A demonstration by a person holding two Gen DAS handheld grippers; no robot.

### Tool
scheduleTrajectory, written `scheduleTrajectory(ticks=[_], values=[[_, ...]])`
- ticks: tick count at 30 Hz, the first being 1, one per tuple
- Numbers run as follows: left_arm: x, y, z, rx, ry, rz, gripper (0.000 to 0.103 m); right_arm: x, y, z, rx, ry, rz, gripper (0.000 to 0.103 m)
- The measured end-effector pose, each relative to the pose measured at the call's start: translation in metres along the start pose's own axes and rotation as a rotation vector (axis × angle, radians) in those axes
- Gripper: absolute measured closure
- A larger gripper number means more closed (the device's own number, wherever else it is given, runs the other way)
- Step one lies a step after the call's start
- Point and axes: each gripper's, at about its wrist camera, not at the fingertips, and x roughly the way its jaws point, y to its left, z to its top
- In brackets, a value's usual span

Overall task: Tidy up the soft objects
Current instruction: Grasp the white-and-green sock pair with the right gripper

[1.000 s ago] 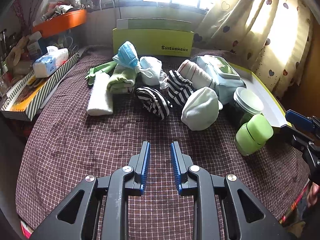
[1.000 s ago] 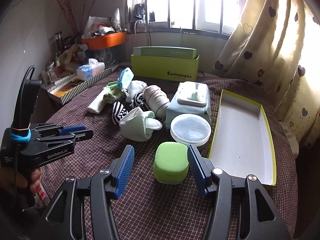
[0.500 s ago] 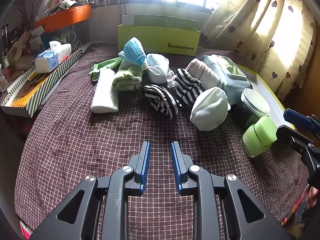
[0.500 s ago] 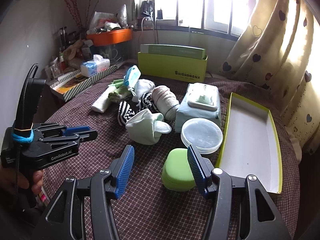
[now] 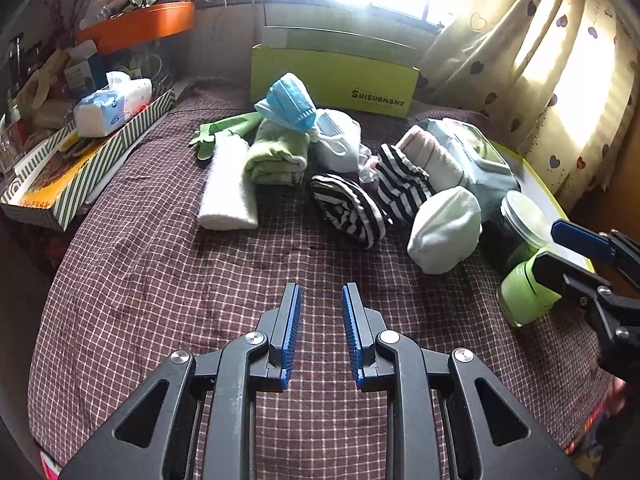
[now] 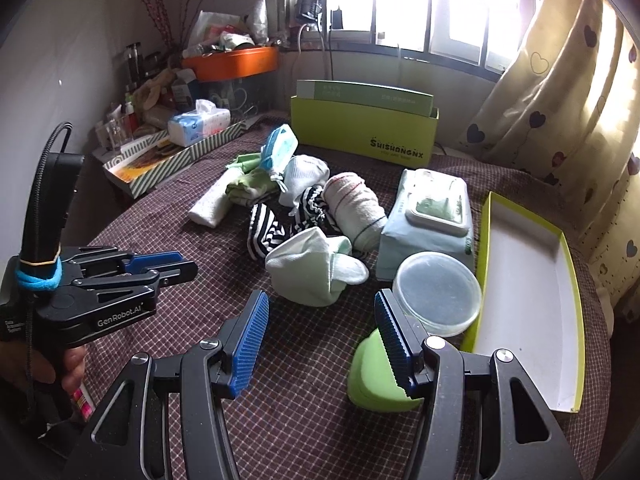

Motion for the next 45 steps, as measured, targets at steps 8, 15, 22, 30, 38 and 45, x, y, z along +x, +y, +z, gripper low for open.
scheduleTrajectory(ticks=[8, 15, 22, 30, 38, 45], values=[[0.000, 0.023, 0.014, -0.055, -0.022, -0.021, 0.080, 0.032, 0.011, 0.018, -0.041, 0.051, -0.009, 0.048], [0.005, 0.042, 0.026, -0.093, -0.028, -0.023, 0.080, 0.062, 0.012, 0.029, -0.034, 0.114, -0.036, 0.048], [0.015, 0.033, 0.038, -0.093, -0.019, -0.117, 0.061, 0.075, 0.012, 0.030, -0.035, 0.142, -0.040, 0.090], [0.039, 0.009, 0.052, -0.086, 0.025, -0.183, 0.055, 0.040, 0.001, 0.033, 0.002, 0.025, -0.010, 0.096], [0.078, -0.013, 0.058, -0.054, 0.090, -0.124, 0.055, 0.002, -0.019, 0.038, 0.048, -0.097, 0.008, 0.096], [0.083, -0.021, 0.054, -0.017, 0.096, -0.094, 0.080, -0.009, -0.042, 0.034, 0.096, -0.132, 0.007, 0.096]])
